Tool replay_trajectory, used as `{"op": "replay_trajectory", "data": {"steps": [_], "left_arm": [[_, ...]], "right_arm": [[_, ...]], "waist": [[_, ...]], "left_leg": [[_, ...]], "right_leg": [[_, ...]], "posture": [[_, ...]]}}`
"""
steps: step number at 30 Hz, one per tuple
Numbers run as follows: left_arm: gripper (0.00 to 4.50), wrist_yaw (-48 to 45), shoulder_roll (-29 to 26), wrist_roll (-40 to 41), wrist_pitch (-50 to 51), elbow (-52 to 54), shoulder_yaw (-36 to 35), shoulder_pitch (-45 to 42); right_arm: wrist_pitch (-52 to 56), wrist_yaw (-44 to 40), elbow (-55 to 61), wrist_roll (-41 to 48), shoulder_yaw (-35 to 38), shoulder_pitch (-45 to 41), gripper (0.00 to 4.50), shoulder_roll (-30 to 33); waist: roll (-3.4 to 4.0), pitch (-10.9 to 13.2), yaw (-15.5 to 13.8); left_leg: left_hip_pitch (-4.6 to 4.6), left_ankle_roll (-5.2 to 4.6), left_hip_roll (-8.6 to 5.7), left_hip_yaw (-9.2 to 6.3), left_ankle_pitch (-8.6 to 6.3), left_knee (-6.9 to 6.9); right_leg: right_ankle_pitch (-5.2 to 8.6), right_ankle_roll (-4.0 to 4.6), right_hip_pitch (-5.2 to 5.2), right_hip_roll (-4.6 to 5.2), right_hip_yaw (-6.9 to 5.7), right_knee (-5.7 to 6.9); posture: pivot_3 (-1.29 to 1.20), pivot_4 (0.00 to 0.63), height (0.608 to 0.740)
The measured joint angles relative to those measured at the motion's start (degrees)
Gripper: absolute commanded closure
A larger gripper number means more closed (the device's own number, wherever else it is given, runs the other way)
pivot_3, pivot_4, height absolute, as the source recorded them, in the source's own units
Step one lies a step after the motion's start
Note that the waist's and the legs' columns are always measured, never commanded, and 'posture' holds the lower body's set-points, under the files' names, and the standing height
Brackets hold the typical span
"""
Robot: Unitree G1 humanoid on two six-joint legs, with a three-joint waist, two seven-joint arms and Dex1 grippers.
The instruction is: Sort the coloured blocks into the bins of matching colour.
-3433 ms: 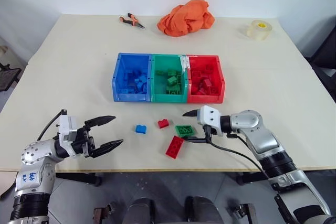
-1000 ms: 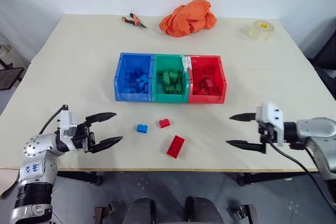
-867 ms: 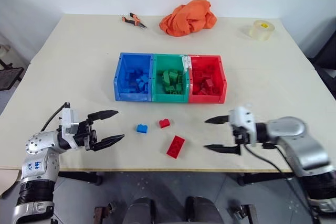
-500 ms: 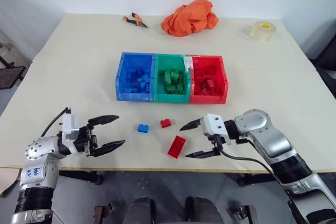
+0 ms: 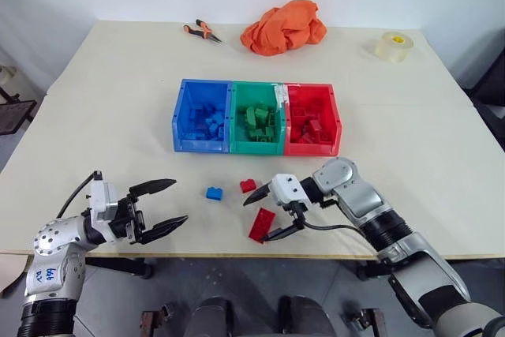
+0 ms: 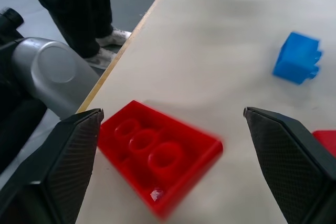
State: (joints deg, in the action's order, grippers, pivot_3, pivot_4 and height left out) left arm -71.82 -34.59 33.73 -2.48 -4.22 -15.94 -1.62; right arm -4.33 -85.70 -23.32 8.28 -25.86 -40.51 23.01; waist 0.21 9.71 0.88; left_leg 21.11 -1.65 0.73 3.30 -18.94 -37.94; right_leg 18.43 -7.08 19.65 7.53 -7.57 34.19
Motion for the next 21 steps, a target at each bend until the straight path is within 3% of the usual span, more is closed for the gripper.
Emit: {"op": "replay_trajectory", "data": {"steps": [6,13,21], "left_arm": [[0.00,0.9,0.1,0.3,0.0,1.2,-1.1,1.2],[0.00,1.1,0.4,0.4,0.0,1.1,-1.0,0.9],[0.00,0.7,0.8,0.3,-0.1,-1.0,-0.5,-2.1]], "right_arm": [[-0.5,0.2,-1.9,-0.5,0.6,-0.6,2.98,0.0],[3.9,2.1,0.8,1.6,4.9,0.2,2.98,0.3],[17.4,15.0,8.4,9.2,18.8,0.6,2.98,1.6]], "waist": [[0.01,0.0,0.7],[0.01,0.0,0.6],[0.04,0.0,0.7]], "left_leg": [[0.00,0.03,0.03,-0.08,-0.01,0.01],[0.01,0.03,0.03,-0.11,-0.02,0.01],[0.03,0.07,0.02,-0.15,-0.03,0.01]], "right_leg": [[0.00,0.00,0.00,0.02,0.02,0.01],[0.00,0.00,-0.01,0.04,0.03,0.01],[0.00,0.00,0.00,0.07,0.02,0.00]], "posture": [[0.00,0.150,0.740],[0.00,0.150,0.740],[0.00,0.150,0.740]]}}
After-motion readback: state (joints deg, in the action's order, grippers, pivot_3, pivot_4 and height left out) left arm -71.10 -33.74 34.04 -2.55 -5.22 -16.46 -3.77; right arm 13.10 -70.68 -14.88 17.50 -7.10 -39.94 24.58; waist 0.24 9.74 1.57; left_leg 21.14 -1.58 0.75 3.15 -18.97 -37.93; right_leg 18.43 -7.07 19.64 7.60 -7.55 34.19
